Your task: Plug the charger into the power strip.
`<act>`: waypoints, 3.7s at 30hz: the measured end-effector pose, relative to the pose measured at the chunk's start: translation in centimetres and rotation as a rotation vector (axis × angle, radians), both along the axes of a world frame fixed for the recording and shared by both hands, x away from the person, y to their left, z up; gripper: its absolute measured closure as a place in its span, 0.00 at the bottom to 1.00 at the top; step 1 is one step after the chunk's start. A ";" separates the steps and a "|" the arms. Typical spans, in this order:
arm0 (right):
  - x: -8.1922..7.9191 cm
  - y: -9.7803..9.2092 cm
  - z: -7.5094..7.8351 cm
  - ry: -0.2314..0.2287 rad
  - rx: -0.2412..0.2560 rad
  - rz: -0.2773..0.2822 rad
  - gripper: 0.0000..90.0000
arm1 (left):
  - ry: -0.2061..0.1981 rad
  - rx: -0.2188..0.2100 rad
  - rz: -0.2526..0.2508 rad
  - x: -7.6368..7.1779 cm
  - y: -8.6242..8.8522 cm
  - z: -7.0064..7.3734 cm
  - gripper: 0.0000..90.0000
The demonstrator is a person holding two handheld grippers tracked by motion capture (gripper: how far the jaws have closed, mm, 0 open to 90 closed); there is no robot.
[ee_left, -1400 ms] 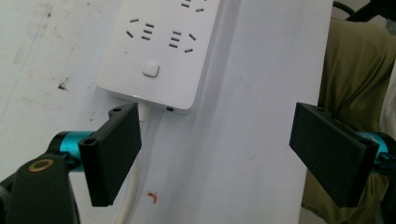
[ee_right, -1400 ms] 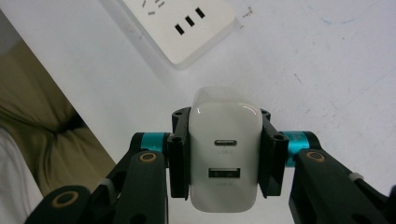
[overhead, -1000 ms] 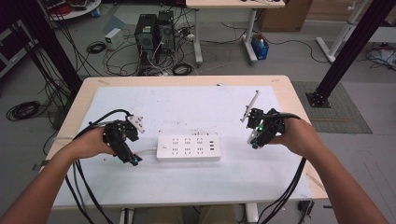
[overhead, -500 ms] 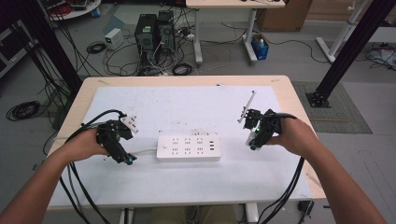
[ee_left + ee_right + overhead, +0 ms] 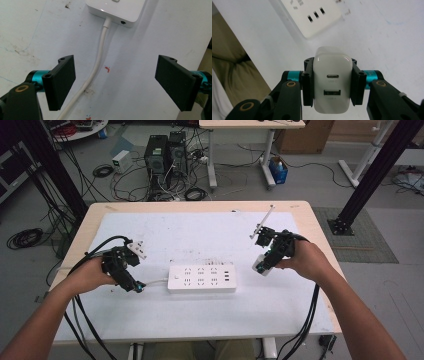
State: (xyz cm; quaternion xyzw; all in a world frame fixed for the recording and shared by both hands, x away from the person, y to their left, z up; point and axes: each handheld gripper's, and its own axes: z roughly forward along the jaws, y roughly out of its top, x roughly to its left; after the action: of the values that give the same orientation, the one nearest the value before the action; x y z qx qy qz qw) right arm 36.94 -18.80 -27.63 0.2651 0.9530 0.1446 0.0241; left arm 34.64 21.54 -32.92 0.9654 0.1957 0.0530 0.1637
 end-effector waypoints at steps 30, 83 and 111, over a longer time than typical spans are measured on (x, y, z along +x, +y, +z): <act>3.8 11.3 -5.9 -0.036 -0.070 0.278 0.69 | -0.001 -0.026 -0.023 0.2 0.1 -1.6 0.19; 4.6 15.3 -8.5 -0.023 -0.285 0.550 0.70 | 0.041 -0.081 0.006 0.2 0.7 -3.3 0.19; 4.0 15.8 -9.2 -0.056 -0.321 0.554 0.70 | 0.035 -0.077 0.003 0.0 0.6 -3.3 0.19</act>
State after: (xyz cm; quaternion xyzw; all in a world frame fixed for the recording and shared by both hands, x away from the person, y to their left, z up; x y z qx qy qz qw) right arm 40.93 -2.97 -36.81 -0.0159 0.9986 0.0009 0.0513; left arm 34.64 22.18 -36.23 0.9589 0.2018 0.0290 0.1973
